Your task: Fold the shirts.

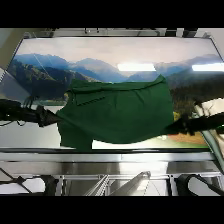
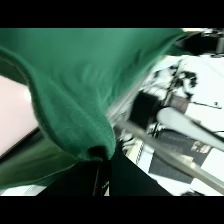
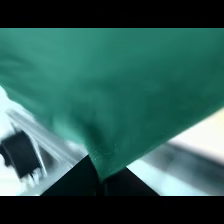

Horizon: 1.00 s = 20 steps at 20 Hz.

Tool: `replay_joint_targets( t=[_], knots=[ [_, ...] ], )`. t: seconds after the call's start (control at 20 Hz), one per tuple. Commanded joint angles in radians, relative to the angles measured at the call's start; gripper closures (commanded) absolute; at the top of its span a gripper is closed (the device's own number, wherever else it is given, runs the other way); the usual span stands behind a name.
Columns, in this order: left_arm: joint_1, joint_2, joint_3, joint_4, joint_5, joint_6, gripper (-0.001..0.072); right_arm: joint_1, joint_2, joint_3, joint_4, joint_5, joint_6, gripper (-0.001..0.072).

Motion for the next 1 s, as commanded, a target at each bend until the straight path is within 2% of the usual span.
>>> replay_joint_targets(
  t=[0.0, 0.15, 0.3, 0.45, 0.55, 0.65, 0.75, 0.95],
  knots=[
    [0.025, 0.176, 0.123, -0.285, 0.101, 0.053, 0.068, -0.058, 0.217, 0.224, 0.263, 0.032, -0.04, 0.0695],
    [0.039, 0.397, 0.348, -0.423, 0.1, 0.074, 0.068, -0.193, 0.356, 0.466, 0.446, -0.011, -0.079, 0.0695],
    [0.124, 0.562, 0.687, -0.423, 0.092, 0.071, 0.0679, -0.344, 0.452, 0.634, 0.523, -0.099, -0.081, 0.0696],
    [0.286, 0.617, 1.032, -0.423, 0.083, 0.069, 0.068, -0.398, 0.489, 0.717, 0.634, -0.134, -0.123, 0.0697],
    [0.311, 0.591, 1.164, -0.422, 0.021, 0.069, 0.068, -0.397, 0.478, 0.749, 0.692, -0.151, -0.159, 0.0697],
    [0.256, 0.526, 1.166, -0.38, 0.006, 0.024, 0.0679, -0.398, 0.452, 0.757, 0.661, -0.167, -0.152, 0.0697],
    [0.219, 0.485, 1.05, -0.351, 0.033, 0.0, 0.0679, -0.397, 0.397, 0.757, 0.607, -0.126, -0.098, 0.0697],
    [0.198, 0.347, 0.853, -0.323, 0.069, -0.025, 0.0679, -0.32, 0.282, 0.674, 0.593, -0.061, -0.099, 0.0696]
  ],
)
